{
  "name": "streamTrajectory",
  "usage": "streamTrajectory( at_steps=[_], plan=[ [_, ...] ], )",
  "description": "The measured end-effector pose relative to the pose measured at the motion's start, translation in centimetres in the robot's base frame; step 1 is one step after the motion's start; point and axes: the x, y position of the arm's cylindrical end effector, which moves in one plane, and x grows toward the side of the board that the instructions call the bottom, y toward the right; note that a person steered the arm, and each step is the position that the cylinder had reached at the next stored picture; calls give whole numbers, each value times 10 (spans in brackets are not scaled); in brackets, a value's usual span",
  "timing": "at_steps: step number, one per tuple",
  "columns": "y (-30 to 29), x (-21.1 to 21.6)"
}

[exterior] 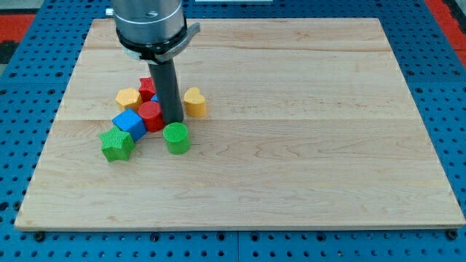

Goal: Move the heart into the blue triangle

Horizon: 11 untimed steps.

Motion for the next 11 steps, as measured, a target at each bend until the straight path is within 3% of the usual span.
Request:
streamTrajectory(
  at_steps=[1,3,5,7,9,10,11],
  plan=[
    [-14,-4],
    [45,11],
    [121,-50],
    [51,-14],
    [18,-10],
    [38,-8],
    [76,39]
  ],
)
